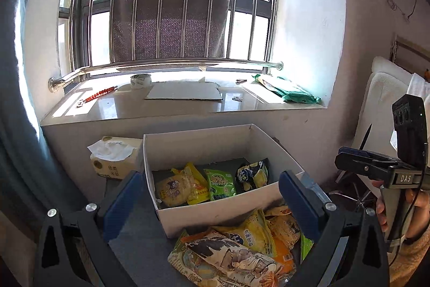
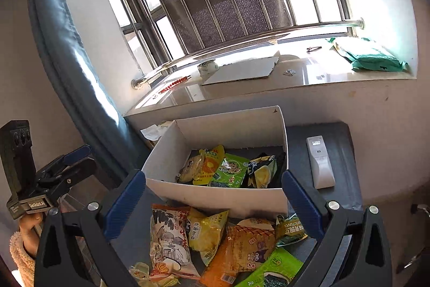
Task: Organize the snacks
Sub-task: 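Grasp the green seaweed pack with the right gripper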
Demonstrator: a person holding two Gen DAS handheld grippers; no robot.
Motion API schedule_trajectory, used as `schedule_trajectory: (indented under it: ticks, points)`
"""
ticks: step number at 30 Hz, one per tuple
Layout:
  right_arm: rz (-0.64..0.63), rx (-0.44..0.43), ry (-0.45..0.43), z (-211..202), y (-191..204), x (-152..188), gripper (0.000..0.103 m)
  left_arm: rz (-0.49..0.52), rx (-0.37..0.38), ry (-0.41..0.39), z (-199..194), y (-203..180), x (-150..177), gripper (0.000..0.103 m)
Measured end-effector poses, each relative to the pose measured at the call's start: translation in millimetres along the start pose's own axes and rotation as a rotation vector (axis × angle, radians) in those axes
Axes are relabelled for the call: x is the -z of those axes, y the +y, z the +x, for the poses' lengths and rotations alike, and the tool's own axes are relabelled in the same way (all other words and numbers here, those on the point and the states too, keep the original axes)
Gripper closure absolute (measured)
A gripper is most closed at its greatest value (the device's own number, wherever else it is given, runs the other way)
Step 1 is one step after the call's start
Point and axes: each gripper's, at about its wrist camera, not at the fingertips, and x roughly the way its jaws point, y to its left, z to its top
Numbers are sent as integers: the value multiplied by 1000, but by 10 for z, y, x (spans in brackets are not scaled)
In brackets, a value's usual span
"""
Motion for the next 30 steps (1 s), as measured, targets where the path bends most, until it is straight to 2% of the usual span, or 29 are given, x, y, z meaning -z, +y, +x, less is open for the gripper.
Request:
schedule_trajectory:
  ticks: [3, 9, 13, 15, 18, 21, 26, 30]
  points:
    - [-30, 29, -17, -258, 29, 267, 0, -25, -1, -20, -187, -58, 178, 0]
    - [-10, 105, -20, -617, -39, 839, 0, -48, 53, -13, -401, -142, 658, 0]
    - [46, 118, 29, -695, -140, 1233, 0, -96, 48, 24, -457, -146, 1032, 0]
    - [83, 126, 75, -657, -195, 1416, 0, -124, 61, 59, -449, -136, 1181, 0]
    - [123, 111, 145, -568, -248, 1634, 0, -135, 38, 98, -442, -141, 1354, 0]
    - [199, 153, 217, -385, -349, 1746, 0, -160, 53, 142, -414, -143, 1446, 0]
    - [362, 107, 277, -36, -594, 1765, 0, -158, 53, 143, -438, -119, 1462, 0]
    - [388, 119, 335, 289, -650, 1687, 0, -175, 50, 147, -446, -48, 1461, 0]
